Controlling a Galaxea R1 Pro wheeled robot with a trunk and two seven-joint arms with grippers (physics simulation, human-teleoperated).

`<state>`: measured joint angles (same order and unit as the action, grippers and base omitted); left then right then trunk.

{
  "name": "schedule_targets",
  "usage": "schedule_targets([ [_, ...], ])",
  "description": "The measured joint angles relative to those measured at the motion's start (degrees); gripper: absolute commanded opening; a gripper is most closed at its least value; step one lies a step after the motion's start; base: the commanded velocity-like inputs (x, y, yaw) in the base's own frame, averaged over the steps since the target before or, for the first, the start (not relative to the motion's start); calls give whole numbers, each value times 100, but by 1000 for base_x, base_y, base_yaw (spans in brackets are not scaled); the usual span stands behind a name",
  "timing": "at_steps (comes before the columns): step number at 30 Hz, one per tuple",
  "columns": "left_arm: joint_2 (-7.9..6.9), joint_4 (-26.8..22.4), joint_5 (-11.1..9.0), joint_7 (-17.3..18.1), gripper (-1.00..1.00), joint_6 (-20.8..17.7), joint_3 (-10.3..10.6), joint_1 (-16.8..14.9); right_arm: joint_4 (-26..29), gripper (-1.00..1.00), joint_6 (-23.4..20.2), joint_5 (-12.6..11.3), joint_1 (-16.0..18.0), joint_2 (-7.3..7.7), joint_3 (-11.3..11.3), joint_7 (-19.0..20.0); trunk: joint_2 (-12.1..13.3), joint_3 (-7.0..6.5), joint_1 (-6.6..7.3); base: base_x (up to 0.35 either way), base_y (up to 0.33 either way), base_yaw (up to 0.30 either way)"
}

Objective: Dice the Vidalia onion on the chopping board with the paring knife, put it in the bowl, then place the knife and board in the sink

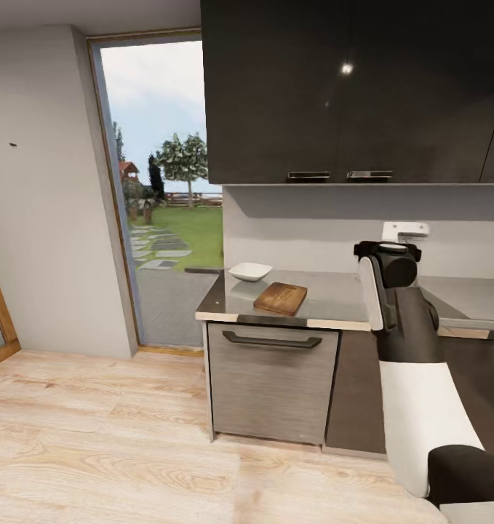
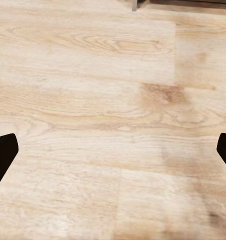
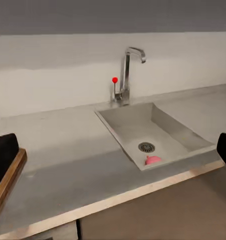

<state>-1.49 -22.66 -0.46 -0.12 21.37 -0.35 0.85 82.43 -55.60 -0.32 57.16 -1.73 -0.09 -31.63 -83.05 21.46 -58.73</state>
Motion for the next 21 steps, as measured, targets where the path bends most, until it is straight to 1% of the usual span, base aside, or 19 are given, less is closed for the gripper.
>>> schedule_targets([
  [3,-5,6,-3,-3,100,-7,-4,0,-86,100,-23,-6,182,-1,-8,107,-1,0,1,148,-69,0],
  [6,-4,8,-6,-3,100,-12,-5,0,-201,100,-31,-9,226,0,-16,336,-1,0,2,233,-148,0],
  [7,-2,8,-5,-3,100,-14,-5,-1,-350,100,-32,-19,240,8,-26,582,0,0,3,267,-189,0],
  [8,-7,9,-6,-4,100,-18,-7,-1,-628,100,-29,-30,249,23,-40,991,0,1,2,269,-192,0],
  [9,-9,9,-7,-4,100,-20,-8,0,-708,100,-32,-12,251,27,-43,1100,-1,0,2,273,-196,0],
  [10,-15,9,-9,-4,100,-22,-11,-1,-910,100,-30,-17,253,37,-49,1392,0,0,3,274,-198,0],
  [11,-19,9,-9,-4,100,-23,-12,-1,-1048,100,-31,-7,254,42,-52,1567,0,0,3,275,-198,0],
  [14,-33,9,-10,-8,100,-24,-13,-1,-1287,100,-29,4,256,47,-57,1812,0,0,2,276,-199,0],
  [16,-56,9,-10,-10,100,-24,-18,-1,-1417,100,-26,9,256,50,-65,1909,-1,0,2,276,-200,0],
  [21,-85,9,-10,-11,100,-25,-20,-1,-1636,100,-19,9,257,63,-83,2045,-1,0,2,277,-200,0],
])
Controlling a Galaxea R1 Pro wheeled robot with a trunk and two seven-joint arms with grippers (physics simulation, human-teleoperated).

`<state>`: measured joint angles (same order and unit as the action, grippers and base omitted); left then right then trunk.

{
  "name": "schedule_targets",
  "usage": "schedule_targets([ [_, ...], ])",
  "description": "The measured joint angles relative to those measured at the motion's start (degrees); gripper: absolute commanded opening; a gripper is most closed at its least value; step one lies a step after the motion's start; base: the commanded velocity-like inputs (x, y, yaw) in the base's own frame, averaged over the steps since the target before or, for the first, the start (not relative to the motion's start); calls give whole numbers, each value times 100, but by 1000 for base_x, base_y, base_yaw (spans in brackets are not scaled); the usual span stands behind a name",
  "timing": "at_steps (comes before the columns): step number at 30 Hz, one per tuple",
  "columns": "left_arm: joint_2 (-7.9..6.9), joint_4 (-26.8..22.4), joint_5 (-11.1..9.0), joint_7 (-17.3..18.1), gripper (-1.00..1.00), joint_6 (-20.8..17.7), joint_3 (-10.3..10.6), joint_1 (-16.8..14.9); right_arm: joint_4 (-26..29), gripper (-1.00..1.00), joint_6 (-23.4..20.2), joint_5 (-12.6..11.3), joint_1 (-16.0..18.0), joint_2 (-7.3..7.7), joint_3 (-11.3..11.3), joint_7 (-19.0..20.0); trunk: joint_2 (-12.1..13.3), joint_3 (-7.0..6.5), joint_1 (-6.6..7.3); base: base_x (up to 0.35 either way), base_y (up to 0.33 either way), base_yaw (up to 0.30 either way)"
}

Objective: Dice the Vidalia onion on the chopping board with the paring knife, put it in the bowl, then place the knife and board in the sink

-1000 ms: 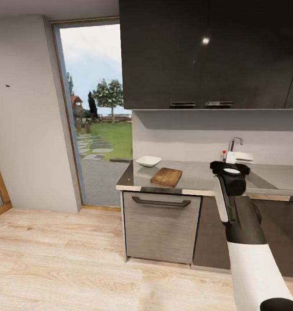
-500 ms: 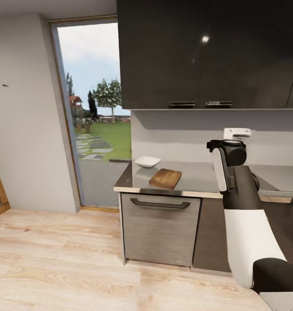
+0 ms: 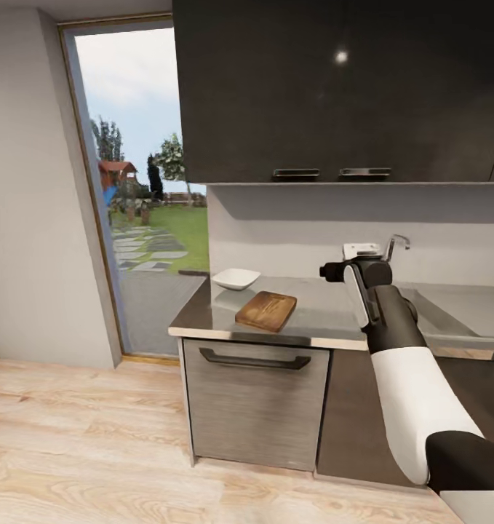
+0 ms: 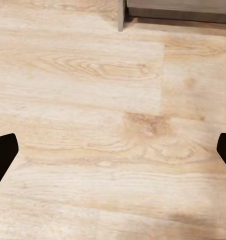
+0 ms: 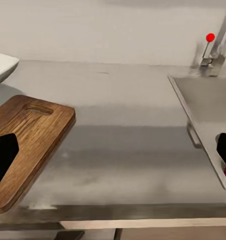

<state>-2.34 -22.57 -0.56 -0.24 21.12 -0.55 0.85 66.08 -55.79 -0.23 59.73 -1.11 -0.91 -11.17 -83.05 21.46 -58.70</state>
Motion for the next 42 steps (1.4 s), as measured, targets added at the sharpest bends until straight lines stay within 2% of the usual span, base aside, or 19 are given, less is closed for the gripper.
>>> schedule_targets([
  [2,-10,0,-3,0,100,0,-1,0,-97,100,3,-4,-3,33,-80,376,0,0,0,277,-200,0],
  [6,-16,-1,-7,0,100,0,-1,0,-118,100,4,3,0,133,-238,791,0,0,0,279,-191,0],
  [9,-20,-1,-8,0,100,0,-1,1,-125,100,4,-4,-1,174,-665,1017,0,0,0,281,-181,0],
  [15,-24,-1,-8,0,100,0,-2,1,-127,100,4,-28,-2,176,-1337,1120,0,0,0,283,-167,0],
  [19,-41,-1,-8,0,100,1,-2,1,-127,100,3,-28,-1,178,-1399,1317,0,0,0,285,-155,0],
  [26,-56,-5,-15,0,100,8,-2,1,-135,100,2,-4,-3,190,-1422,2283,0,0,0,272,-78,0],
  [32,-57,-9,-16,0,100,8,-3,1,-214,100,2,-2,-2,186,-1440,2398,1,0,-2,79,-6,0],
  [38,-57,-5,-16,0,100,8,-3,1,-269,100,2,2,-2,200,-1453,2700,1,0,-3,10,-1,0],
  [42,-57,-9,-16,0,100,8,-3,1,-274,100,2,7,-2,270,-1458,2803,0,0,-1,94,0,0],
])
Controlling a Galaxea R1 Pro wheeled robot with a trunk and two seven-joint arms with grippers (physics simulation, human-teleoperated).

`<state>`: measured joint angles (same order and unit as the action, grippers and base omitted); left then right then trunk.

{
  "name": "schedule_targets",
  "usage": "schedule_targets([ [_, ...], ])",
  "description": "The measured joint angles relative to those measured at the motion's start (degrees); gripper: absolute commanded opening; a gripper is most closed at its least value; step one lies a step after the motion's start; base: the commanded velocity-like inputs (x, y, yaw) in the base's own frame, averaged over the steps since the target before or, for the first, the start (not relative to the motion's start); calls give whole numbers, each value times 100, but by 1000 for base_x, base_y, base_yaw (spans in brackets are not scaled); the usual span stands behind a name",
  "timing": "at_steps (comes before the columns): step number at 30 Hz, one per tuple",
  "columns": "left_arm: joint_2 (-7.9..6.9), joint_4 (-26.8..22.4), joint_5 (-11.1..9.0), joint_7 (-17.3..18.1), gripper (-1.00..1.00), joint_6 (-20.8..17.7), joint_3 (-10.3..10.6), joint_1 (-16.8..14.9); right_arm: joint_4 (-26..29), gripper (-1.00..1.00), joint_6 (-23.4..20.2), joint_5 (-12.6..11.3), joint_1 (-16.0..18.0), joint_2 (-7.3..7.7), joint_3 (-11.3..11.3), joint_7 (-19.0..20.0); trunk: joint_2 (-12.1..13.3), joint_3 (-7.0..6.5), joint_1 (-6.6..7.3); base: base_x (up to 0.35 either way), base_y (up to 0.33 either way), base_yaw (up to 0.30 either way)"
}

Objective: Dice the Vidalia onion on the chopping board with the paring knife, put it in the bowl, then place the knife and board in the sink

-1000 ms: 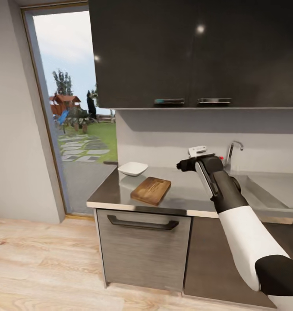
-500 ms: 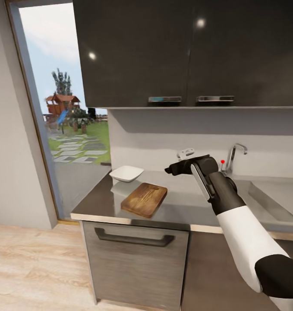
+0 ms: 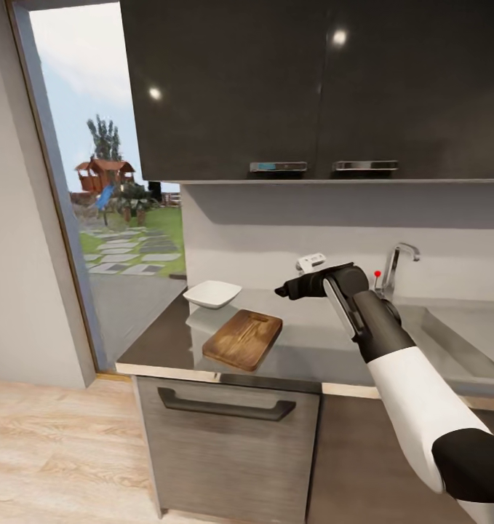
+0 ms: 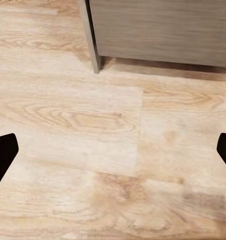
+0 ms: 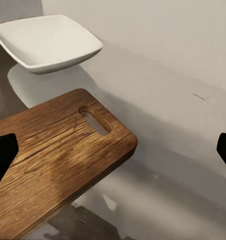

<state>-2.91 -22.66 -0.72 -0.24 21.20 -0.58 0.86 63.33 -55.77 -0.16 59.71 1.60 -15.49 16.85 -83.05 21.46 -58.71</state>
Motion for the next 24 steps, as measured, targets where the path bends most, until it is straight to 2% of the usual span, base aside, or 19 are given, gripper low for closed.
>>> schedule_targets([
  [15,0,-3,0,0,100,0,-1,0,-212,100,0,-1,-7,72,-21,46,0,0,2,266,104,0],
  [24,0,2,0,0,100,6,0,0,-221,100,-1,-8,-23,121,-83,58,0,0,-1,65,22,0],
])
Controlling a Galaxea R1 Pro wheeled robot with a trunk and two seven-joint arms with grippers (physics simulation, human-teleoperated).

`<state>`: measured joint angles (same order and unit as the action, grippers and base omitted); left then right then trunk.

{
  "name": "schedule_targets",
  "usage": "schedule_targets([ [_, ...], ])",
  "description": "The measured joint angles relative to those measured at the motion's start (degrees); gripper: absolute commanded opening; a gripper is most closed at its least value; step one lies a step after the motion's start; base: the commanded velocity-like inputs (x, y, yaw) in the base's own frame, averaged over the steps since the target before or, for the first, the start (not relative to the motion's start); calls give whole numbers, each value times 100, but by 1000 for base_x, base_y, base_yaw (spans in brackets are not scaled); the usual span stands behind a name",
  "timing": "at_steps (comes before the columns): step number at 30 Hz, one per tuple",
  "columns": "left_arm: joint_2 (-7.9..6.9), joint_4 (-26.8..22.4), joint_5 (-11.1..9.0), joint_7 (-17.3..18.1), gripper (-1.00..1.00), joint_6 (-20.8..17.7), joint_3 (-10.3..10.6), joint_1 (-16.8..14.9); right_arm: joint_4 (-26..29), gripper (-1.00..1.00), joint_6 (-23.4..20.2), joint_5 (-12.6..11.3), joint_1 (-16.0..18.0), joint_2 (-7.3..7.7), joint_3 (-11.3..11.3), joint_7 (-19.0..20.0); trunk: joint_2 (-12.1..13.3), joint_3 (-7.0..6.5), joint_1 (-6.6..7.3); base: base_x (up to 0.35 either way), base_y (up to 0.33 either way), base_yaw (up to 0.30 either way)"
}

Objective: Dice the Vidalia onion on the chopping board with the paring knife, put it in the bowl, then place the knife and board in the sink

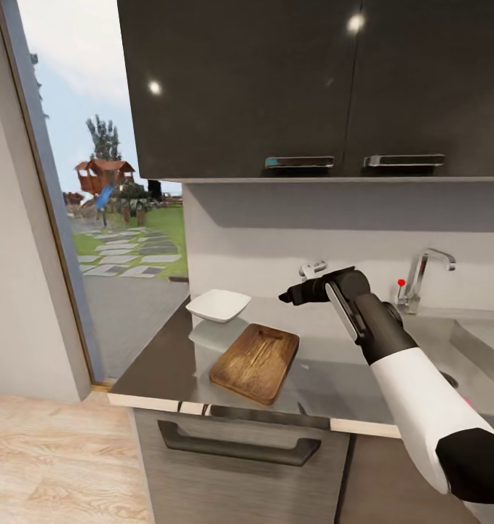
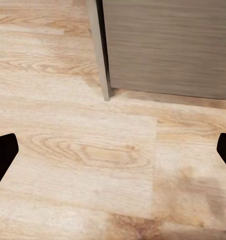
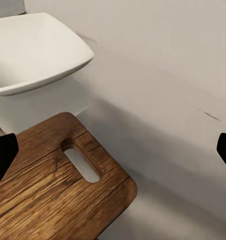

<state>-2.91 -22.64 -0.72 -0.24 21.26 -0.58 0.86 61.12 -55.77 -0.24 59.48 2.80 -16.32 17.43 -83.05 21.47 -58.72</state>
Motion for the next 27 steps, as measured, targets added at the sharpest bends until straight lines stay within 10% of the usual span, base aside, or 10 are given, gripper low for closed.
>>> schedule_targets([
  [27,0,6,0,0,100,-5,1,0,-61,100,-1,6,-20,70,-11,0,-1,91,1,42,-33,0],
])
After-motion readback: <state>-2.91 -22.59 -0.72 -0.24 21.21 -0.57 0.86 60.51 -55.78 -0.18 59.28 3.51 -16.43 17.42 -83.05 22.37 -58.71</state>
